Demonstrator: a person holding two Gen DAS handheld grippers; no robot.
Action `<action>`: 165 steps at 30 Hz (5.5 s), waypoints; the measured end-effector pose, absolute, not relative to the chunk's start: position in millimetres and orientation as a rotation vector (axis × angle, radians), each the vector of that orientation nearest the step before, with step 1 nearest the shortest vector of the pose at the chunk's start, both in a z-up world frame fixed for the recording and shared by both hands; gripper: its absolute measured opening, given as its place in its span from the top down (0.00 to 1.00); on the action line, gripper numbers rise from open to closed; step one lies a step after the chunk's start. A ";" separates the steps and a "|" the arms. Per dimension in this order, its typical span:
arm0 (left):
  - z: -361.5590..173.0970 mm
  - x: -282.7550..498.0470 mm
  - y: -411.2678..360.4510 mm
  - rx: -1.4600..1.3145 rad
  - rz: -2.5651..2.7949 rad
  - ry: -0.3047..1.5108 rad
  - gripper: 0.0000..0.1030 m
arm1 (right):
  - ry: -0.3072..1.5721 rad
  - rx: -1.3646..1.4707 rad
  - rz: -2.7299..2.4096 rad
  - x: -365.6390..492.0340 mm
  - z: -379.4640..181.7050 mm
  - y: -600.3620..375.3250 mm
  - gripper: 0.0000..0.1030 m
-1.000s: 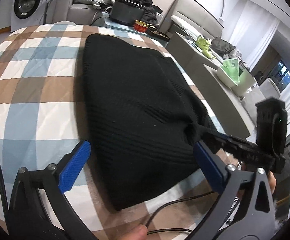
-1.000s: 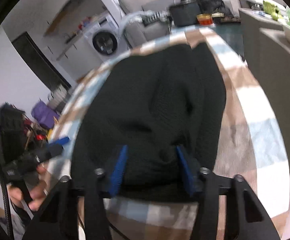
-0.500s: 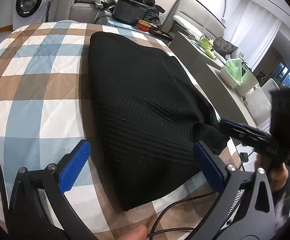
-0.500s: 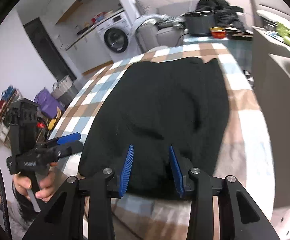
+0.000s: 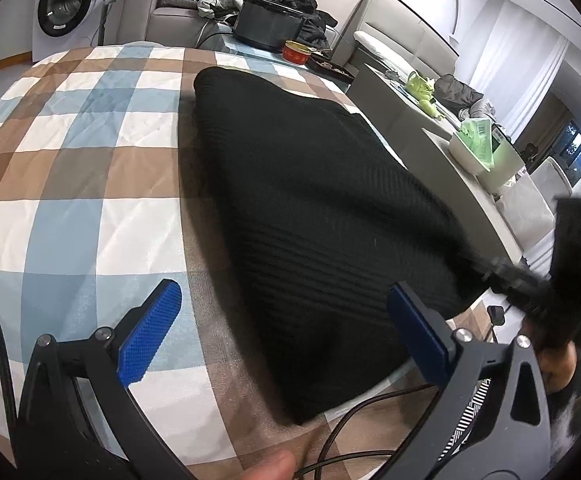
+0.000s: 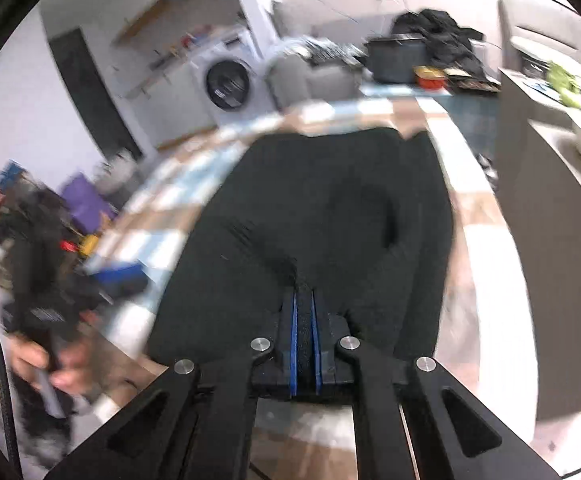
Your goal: Fold small clothes
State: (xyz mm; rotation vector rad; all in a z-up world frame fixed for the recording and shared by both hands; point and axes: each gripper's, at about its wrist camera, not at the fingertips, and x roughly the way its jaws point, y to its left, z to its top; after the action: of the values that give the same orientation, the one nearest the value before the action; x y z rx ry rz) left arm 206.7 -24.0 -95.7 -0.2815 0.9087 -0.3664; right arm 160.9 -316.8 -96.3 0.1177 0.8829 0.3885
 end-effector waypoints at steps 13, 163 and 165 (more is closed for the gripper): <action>-120.3 210.9 -58.3 -0.160 -0.385 0.990 0.01 | 0.918 0.229 0.421 216.7 -91.4 -324.8 0.65; -90.3 202.3 69.0 -0.338 -0.059 0.831 0.52 | 0.988 0.288 0.581 171.1 -114.8 -303.7 0.77; -83.6 192.8 62.0 -0.339 -0.082 0.824 0.42 | 0.988 0.348 0.648 174.4 -114.1 -298.4 0.77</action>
State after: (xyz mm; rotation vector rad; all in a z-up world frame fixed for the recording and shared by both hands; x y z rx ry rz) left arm 192.8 62.0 -83.5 -0.3393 0.8243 -0.0822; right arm 174.4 -298.4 -114.1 0.3477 0.9884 0.6475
